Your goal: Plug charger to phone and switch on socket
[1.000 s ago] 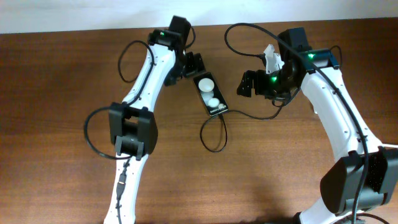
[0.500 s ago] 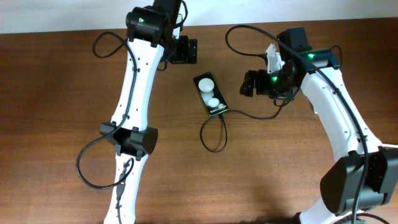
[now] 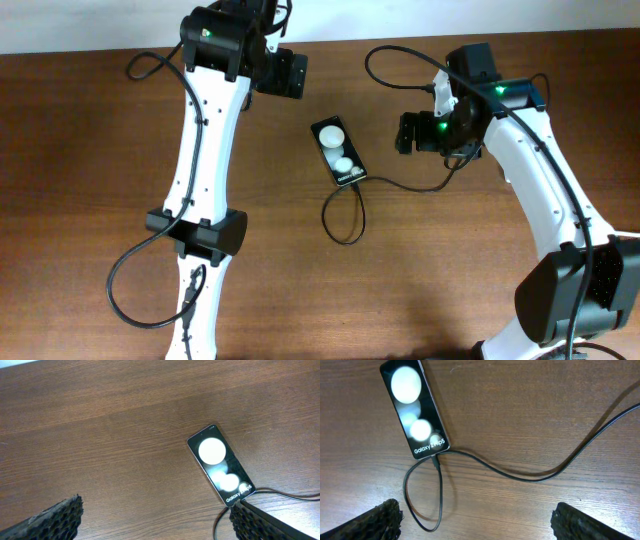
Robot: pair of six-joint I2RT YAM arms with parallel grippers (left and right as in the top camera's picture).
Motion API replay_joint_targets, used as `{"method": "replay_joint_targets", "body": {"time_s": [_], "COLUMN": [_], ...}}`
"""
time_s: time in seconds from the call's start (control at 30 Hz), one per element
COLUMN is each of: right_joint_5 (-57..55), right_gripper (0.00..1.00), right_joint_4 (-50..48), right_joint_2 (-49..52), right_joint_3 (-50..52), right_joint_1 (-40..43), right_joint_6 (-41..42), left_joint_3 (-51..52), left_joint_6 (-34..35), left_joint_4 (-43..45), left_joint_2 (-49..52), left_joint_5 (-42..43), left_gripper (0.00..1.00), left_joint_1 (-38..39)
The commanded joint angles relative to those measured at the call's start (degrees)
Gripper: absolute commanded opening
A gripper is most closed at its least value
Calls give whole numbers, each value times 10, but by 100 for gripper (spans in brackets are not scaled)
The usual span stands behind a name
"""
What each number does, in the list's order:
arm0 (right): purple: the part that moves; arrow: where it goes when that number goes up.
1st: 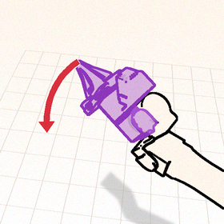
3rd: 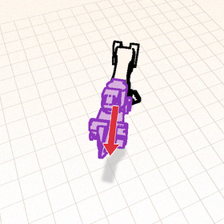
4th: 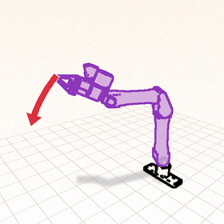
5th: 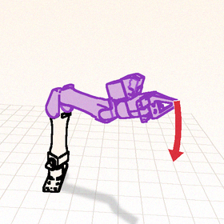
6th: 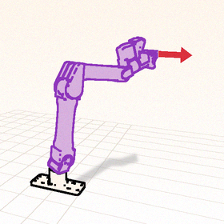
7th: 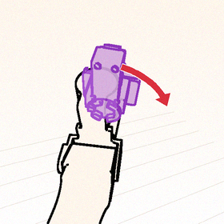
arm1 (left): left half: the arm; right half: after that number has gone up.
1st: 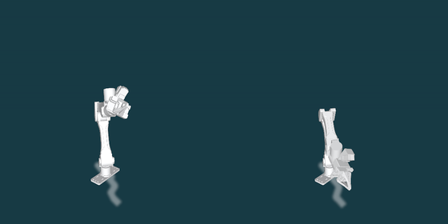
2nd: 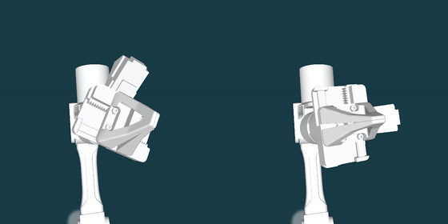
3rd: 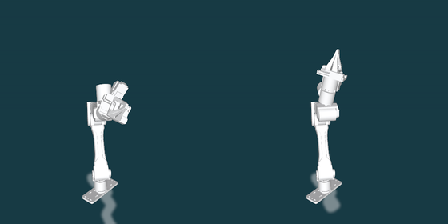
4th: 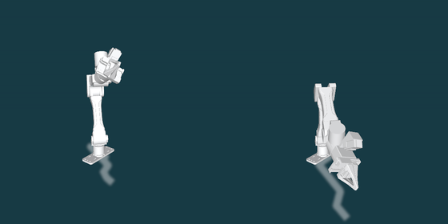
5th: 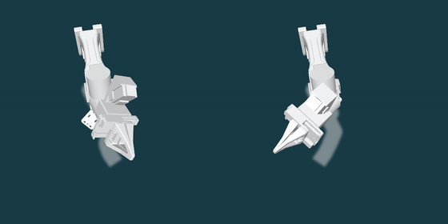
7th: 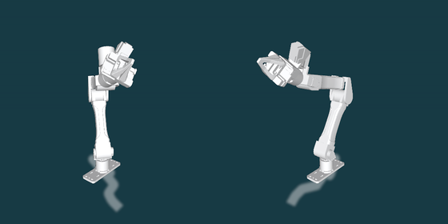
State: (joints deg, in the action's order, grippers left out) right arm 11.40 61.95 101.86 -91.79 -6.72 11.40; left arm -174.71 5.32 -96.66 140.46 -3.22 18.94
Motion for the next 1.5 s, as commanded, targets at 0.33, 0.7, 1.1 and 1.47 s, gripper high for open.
{"method": "replay_joint_targets", "body": {"time_s": [0.33, 0.7, 1.1, 1.47], "right_joint_5": [175, 209, 89, 94], "right_gripper": [98, 99, 99, 99], "right_joint_4": [57, 299, 258, 176], "right_joint_2": [-1, 290, 391, 419], "right_joint_3": [-105, -480, -479, -467], "right_joint_1": [226, 334, 338, 337], "right_joint_6": [-114, -217, -229, -219], "left_joint_3": [-9, -9, -9, -9], "left_joint_6": [-11, -11, -11, -11], "left_joint_4": [-1, -1, -1, -1], "left_joint_2": [-17, -17, -17, -17], "left_joint_5": [4, 4, 4, 4], "left_gripper": [99, 99, 99, 99], "left_joint_1": [-3, -3, -3, -3]}}
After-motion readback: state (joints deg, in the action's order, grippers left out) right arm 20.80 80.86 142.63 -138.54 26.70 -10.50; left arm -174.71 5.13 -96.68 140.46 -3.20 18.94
